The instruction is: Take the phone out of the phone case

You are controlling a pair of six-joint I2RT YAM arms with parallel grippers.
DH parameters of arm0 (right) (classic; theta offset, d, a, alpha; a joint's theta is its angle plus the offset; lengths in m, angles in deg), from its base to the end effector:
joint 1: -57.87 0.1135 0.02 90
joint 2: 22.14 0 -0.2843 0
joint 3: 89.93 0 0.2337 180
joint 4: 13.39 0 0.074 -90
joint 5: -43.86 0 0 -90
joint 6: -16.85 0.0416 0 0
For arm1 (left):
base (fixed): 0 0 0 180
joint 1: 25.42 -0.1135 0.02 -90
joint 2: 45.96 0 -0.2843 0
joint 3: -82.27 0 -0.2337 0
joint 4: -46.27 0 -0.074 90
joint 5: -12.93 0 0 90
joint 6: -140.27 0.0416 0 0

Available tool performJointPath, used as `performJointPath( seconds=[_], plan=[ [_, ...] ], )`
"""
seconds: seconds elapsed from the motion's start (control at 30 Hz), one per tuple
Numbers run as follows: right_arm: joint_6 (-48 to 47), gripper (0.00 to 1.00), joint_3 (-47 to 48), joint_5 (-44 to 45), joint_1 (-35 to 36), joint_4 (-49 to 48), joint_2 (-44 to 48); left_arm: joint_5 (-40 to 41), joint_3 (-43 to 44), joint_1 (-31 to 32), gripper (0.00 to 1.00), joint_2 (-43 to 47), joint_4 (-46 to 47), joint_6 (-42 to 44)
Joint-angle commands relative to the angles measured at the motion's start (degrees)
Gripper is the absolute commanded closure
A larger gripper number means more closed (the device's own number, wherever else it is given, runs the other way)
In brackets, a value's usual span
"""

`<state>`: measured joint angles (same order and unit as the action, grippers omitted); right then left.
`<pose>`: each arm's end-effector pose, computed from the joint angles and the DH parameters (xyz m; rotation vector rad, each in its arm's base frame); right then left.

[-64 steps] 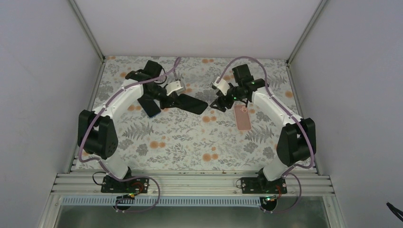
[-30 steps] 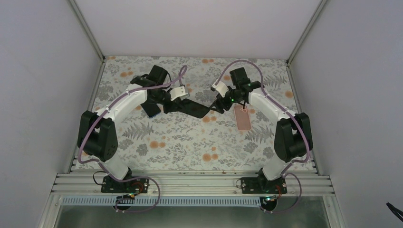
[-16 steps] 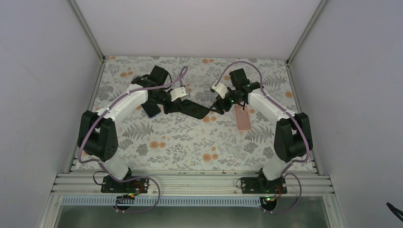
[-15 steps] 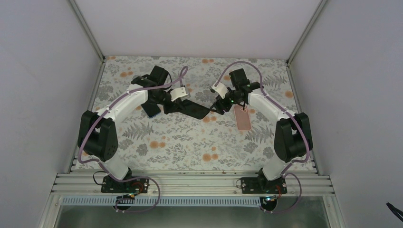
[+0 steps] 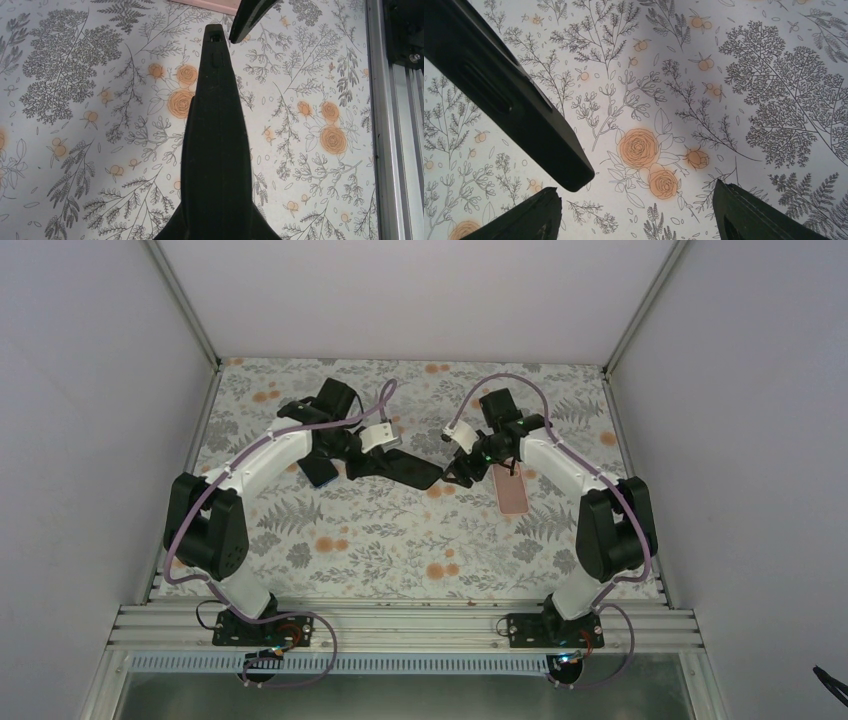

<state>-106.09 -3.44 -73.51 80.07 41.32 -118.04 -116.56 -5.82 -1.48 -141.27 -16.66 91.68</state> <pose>0.2966 0.1417 0.2583 -1.3293 2.2323 0.5731 0.2837 -0.1549 0.2855 1.5199 2.0188 -0.8138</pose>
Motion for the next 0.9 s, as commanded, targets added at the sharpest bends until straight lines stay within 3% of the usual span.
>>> performJointPath(
  seconds=[0.0,0.87],
  plan=[
    [-1.1,0.22,-0.4,-1.1,0.7,0.9,0.2,-3.7,2.2,0.5,0.98,0.3,2.3,0.2],
    [1.1,0.23,-0.2,1.4,-1.0,-0.8,2.0,-2.9,1.9,1.1,0.98,0.7,2.2,0.3]
  ],
)
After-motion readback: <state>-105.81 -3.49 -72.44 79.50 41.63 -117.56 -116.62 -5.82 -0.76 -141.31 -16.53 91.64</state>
